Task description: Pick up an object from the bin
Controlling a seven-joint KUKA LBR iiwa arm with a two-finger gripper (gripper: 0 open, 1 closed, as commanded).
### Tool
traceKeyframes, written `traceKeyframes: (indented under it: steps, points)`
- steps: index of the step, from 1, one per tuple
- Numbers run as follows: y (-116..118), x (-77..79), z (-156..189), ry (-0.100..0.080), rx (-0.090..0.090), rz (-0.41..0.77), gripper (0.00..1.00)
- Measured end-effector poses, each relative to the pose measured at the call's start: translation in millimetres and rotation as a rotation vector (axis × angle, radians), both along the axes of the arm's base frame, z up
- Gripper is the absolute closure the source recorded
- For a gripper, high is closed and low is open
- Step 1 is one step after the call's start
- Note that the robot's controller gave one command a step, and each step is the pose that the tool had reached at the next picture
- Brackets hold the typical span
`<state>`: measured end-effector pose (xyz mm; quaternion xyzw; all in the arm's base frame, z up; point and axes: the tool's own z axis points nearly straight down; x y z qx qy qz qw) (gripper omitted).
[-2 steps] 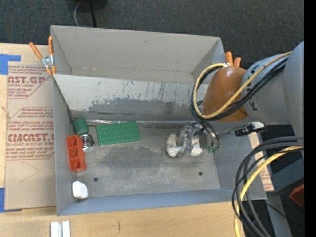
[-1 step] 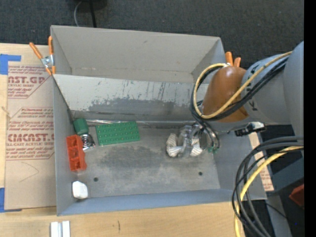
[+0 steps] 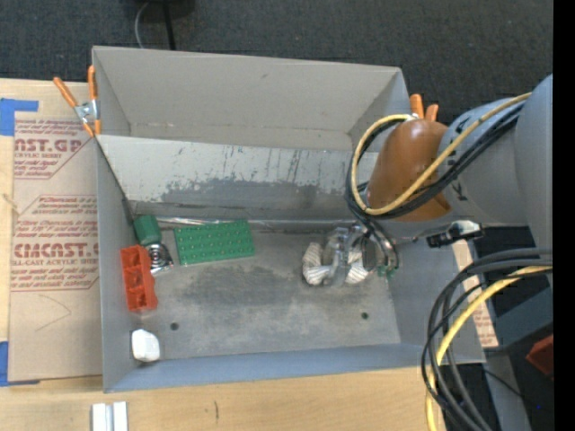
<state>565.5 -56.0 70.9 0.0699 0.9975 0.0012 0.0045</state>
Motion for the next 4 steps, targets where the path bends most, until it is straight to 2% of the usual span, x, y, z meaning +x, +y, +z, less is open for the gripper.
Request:
traceKeyframes:
  steps: [1,2,3,4]
  points:
    - [-5.8,-0.8,-0.1,-0.004,0.001,0.005,1.0]
    - [-0.3,4.3,-0.3,-0.002,-0.001,-0.022,1.0]
    - [10.6,4.3,0.1,-0.009,0.002,-0.036,1.0]
    - [2.3,4.7,-0.1,-0.007,0.001,-0.004,1.0]
